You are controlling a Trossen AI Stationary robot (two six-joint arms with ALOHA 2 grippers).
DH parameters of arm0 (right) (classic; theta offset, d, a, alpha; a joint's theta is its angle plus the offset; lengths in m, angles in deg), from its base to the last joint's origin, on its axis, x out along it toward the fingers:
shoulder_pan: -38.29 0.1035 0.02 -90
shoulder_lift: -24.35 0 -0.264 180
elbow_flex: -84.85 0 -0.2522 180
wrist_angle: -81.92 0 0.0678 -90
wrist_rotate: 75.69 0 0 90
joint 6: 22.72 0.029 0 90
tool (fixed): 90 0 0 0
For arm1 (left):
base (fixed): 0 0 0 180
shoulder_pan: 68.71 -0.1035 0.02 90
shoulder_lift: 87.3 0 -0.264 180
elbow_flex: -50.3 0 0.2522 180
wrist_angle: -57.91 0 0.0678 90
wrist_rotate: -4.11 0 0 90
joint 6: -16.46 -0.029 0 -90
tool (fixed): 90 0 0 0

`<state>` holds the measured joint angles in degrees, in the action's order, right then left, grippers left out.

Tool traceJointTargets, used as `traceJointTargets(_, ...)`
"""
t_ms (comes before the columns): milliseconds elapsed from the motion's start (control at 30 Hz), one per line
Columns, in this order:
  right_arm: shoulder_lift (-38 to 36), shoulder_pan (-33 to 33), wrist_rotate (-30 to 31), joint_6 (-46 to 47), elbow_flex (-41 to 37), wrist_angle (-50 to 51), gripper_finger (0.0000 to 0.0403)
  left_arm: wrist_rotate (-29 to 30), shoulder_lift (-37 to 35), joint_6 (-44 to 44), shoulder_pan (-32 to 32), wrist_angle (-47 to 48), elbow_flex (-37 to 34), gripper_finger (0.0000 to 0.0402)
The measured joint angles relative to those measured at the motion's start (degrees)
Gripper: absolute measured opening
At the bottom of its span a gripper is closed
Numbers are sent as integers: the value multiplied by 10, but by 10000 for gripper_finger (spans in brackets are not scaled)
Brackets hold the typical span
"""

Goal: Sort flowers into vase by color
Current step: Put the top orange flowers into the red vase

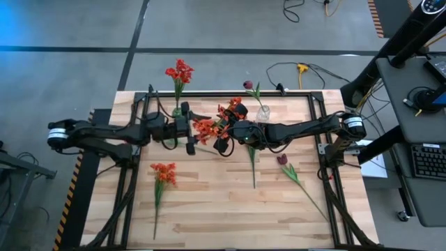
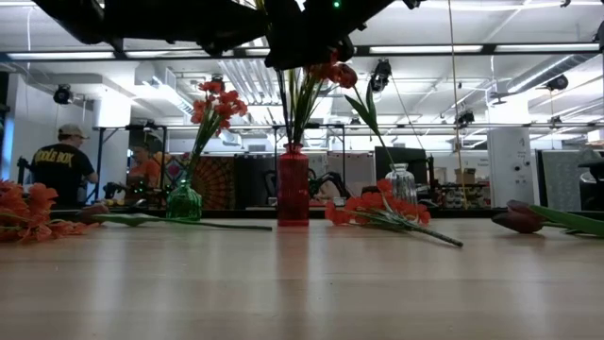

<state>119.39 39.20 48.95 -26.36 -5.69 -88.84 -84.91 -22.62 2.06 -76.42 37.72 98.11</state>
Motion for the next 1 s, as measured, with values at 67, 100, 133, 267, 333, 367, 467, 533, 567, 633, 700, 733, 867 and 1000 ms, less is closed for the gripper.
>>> traceJointTargets(67,0,0,0,0,0,0,187,0,10,-2,0,2,9,230)
traceJointTargets(100,0,0,0,0,0,0,187,-1,14,-3,0,1,13,228)
traceJointTargets(133,0,0,0,-1,0,0,187,-1,19,-4,0,1,17,225)
traceJointTargets(267,0,0,0,-4,0,0,187,-1,36,-5,0,3,31,200)
traceJointTargets(333,0,0,0,-5,0,0,187,-1,39,-5,0,4,36,178)
traceJointTargets(367,0,0,0,-6,0,0,187,-1,40,-5,0,4,38,166)
traceJointTargets(467,0,0,0,-8,0,0,187,0,39,-5,0,5,39,122)
traceJointTargets(533,0,0,0,-9,0,1,187,0,36,-5,0,5,39,91)
traceJointTargets(567,0,1,0,-10,0,1,187,0,35,-5,0,6,39,76)
traceJointTargets(633,0,3,0,-16,0,1,187,0,35,-5,-1,5,39,46)
traceJointTargets(700,0,6,0,-20,0,1,187,1,35,-5,-1,6,38,22)
traceJointTargets(733,0,8,0,-20,0,1,188,1,35,-3,-1,6,38,13)
traceJointTargets(867,0,14,0,-19,0,0,200,1,35,-1,-2,9,38,12)
traceJointTargets(1000,0,15,0,-19,0,-1,217,12,35,1,-2,10,38,18)
